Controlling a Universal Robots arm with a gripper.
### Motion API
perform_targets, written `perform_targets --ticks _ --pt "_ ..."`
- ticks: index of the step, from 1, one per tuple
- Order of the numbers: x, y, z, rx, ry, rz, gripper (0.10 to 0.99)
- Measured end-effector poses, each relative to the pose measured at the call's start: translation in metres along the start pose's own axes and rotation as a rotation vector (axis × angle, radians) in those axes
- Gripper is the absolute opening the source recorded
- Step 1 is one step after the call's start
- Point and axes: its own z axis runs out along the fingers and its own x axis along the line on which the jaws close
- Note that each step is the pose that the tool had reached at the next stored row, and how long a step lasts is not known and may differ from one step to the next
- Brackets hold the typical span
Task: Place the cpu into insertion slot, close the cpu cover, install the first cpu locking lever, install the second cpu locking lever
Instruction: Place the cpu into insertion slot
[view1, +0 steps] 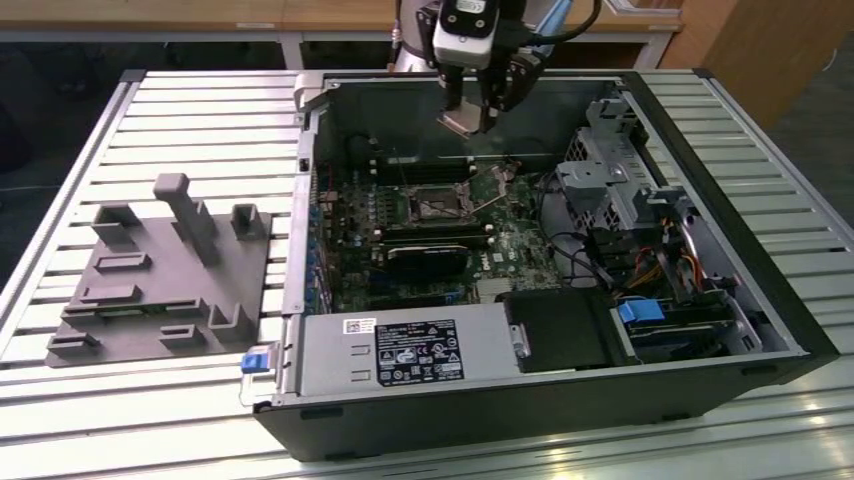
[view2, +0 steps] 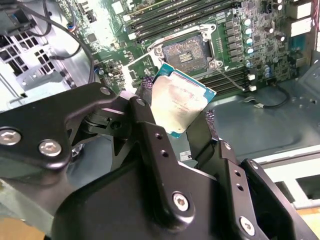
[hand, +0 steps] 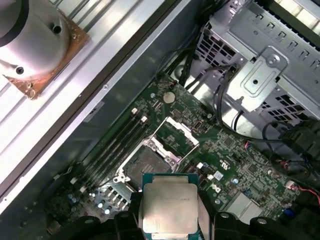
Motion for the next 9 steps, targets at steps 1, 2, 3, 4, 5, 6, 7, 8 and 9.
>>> perform_targets --ticks 1,2,3,4,5,6,7,8,9 --pt "0.0000 0.0000 0.0001 0.000 -0.0007 0.009 0.525" --pt "0.0000 0.0000 0.0002 0.000 -0.0016 0.017 0.525" --pt "0.0000 0.0000 0.0004 -0.001 -0.0023 0.026 0.525" --pt "0.0000 0.0000 0.0005 -0.001 -0.0032 0.036 0.525" --pt "0.0000 0.0000 0.0006 -0.001 -0.0041 0.045 0.525" --pt "0.0000 -0.0001 0.0007 -0.001 -0.0049 0.054 0.525" --pt "0.0000 -0.0001 0.0009 -0.001 -0.0056 0.063 0.525" --pt "0.0000 -0.0001 0.0010 -0.001 -0.0064 0.072 0.525" --pt "0.0000 -0.0001 0.0012 -0.002 -0.0072 0.080 0.525"
